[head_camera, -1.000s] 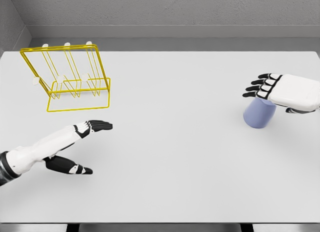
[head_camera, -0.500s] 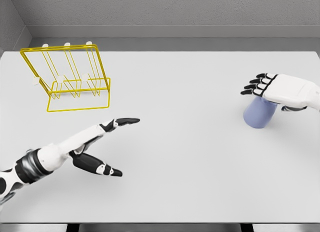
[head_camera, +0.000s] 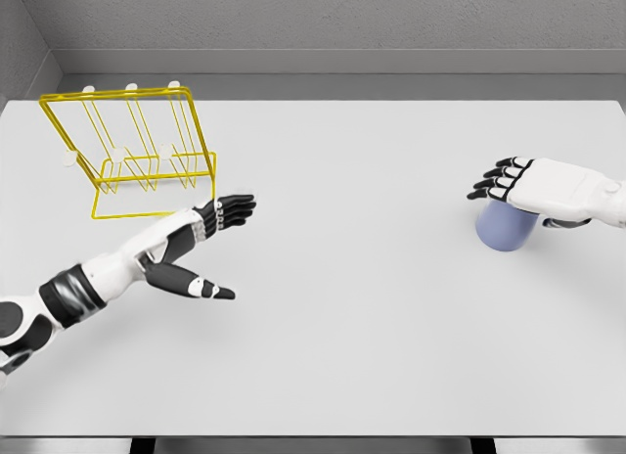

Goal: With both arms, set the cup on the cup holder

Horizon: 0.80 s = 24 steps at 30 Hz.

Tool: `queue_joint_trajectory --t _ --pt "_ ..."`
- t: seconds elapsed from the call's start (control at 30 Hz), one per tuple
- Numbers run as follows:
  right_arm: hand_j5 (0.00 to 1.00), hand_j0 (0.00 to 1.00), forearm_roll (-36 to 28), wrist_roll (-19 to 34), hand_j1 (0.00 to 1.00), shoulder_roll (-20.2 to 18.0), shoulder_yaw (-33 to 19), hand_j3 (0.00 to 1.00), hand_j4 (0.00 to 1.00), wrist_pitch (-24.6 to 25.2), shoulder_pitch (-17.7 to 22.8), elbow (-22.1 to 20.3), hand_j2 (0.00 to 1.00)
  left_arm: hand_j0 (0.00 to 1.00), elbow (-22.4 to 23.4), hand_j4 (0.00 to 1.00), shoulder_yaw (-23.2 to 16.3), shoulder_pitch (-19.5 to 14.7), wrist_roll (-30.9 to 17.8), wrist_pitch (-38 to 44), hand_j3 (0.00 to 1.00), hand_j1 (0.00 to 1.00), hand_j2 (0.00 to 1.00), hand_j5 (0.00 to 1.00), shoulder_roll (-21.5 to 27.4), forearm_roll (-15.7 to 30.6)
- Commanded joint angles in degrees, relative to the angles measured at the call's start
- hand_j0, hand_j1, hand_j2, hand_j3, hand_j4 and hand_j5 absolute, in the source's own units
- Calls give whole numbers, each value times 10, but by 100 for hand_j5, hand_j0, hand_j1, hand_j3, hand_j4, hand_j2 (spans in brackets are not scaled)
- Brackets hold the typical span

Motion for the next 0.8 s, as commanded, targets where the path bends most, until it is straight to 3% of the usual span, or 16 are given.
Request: queue_joint_trajectory --t 0.0,0.17,0.23,0.77 --pt "82 82 5 0 82 -1 0 82 82 1 0 -1 82 100 13 100 -10 0 0 9 100 100 100 100 0 5" --pt "75 75 18 0 75 -1 0 75 75 1 0 -1 75 100 21 100 -18 -10 0 8 100 100 100 100 1 6" --pt "66 66 22 0 66 -1 -1 66 66 1 0 -1 66 100 27 100 -18 -10 0 8 100 100 100 100 1 9" --pt "61 61 15 0 61 -1 -8 61 61 1 -11 -5 61 100 63 100 -28 -14 0 9 100 100 100 100 -8 8"
